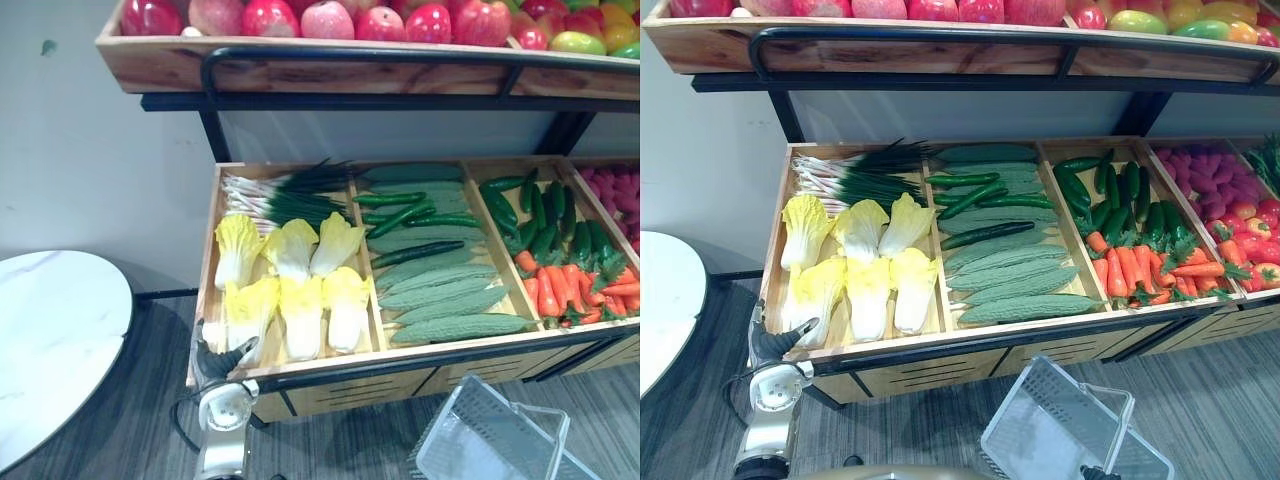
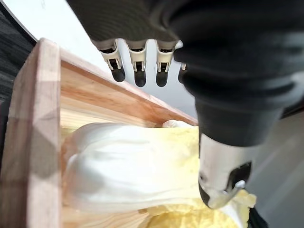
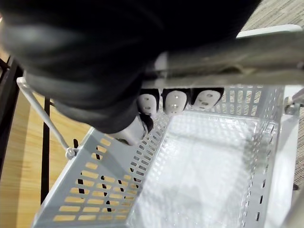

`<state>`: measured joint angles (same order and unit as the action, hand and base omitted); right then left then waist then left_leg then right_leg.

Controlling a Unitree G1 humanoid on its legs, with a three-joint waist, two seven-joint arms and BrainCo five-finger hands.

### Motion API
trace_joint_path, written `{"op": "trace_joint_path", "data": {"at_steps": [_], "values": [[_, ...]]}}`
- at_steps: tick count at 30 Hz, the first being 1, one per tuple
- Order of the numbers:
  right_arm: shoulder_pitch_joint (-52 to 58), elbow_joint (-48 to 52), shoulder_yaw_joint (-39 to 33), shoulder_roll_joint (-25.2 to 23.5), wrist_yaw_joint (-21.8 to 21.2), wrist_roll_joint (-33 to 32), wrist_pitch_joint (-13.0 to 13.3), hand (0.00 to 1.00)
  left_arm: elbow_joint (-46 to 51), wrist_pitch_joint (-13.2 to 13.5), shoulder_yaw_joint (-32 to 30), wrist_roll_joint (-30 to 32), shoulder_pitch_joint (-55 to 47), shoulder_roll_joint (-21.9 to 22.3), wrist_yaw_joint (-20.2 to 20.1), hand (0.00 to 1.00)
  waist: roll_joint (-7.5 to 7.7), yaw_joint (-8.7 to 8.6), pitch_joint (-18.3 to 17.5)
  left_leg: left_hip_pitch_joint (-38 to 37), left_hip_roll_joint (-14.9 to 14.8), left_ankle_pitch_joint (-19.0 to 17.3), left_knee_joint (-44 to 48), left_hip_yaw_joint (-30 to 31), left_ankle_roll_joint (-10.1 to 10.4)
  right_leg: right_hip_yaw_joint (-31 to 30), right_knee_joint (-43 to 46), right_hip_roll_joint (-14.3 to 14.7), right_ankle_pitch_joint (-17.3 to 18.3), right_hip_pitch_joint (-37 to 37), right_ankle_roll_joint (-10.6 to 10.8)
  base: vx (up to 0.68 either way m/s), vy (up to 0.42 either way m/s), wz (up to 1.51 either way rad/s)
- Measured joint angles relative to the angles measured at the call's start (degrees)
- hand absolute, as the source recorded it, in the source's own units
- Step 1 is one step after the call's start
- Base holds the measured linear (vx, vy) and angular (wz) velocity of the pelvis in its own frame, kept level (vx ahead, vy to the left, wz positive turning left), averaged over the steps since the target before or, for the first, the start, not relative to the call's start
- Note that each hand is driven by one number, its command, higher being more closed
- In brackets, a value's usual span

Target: Pick vegetable in the basket

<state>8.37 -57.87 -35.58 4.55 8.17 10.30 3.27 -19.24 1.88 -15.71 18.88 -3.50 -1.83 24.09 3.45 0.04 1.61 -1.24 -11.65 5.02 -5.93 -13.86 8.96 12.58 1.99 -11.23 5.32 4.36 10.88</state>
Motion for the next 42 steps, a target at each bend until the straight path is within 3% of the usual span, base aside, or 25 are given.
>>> {"op": "trace_joint_path", "data": {"at_steps": [10, 20, 25, 26, 30, 42], "values": [[-2.3, -3.0, 0.0, 1.3, 0.0, 0.9, 0.0, 1.0, -5.6, -1.3, -0.2, 2.4, 2.0, -1.2, 0.2, 0.0, -0.8, -0.47, 0.6, -0.9, 0.0, -0.4, -0.1, -1.2, 0.0, -0.7, -0.1, 0.0, 0.2, 0.2, -0.4, 0.01, -0.002, -0.03], [-5.4, -3.8, 0.0, 1.4, 0.1, 0.9, 0.1, 1.0, -16.2, -2.4, 1.0, 2.8, 7.2, -6.9, 0.6, 0.0, -0.59, -1.09, 3.0, 0.2, 0.1, -1.1, 0.1, -2.8, 0.1, -3.2, 0.1, 0.0, 0.2, -2.3, -0.4, 0.01, 0.001, -0.09], [-8.4, -6.1, 0.2, 3.9, 0.1, 0.9, 0.0, 1.0, -20.8, -1.3, 2.5, 5.1, 8.9, -7.2, 2.6, 0.0, -2.39, -0.97, 4.3, 0.3, 0.0, -1.1, 0.3, -3.3, 0.1, -4.3, 0.2, 0.2, 0.3, -3.2, -0.5, 0.04, -0.005, -0.08], [-8.9, -6.1, 0.3, 4.5, 0.1, 0.9, 0.2, 1.0, -22.8, -1.2, 2.5, 5.3, 9.8, -7.2, 2.9, 1.0, -2.78, -0.97, 4.6, 0.4, 0.0, -1.1, 0.3, -3.5, 0.1, -4.6, 0.3, 0.2, 0.3, -3.5, -0.5, 0.0, -0.006, -0.12], [-9.6, -6.1, 2.4, 5.9, 0.1, 0.9, 0.8, 1.0, -26.7, -1.3, 2.5, 7.0, 11.9, -7.3, 3.3, 1.0, -4.25, -1.05, 4.9, 0.3, -0.2, -1.1, 0.1, -4.3, 0.1, -5.8, 1.2, 0.4, 0.2, -4.7, -0.5, -0.05, 0.0, -0.14], [-9.9, -8.3, 3.9, 5.9, 0.3, 0.8, 0.9, 1.0, -32.3, -1.6, 2.0, 7.1, 16.9, -12.3, 4.9, 1.0, -2.79, -1.31, 6.2, 0.1, -0.1, -1.3, 0.2, -4.5, 0.4, -6.8, 0.8, 0.4, -0.1, -4.9, -0.3, -0.03, 0.002, -0.03]]}}
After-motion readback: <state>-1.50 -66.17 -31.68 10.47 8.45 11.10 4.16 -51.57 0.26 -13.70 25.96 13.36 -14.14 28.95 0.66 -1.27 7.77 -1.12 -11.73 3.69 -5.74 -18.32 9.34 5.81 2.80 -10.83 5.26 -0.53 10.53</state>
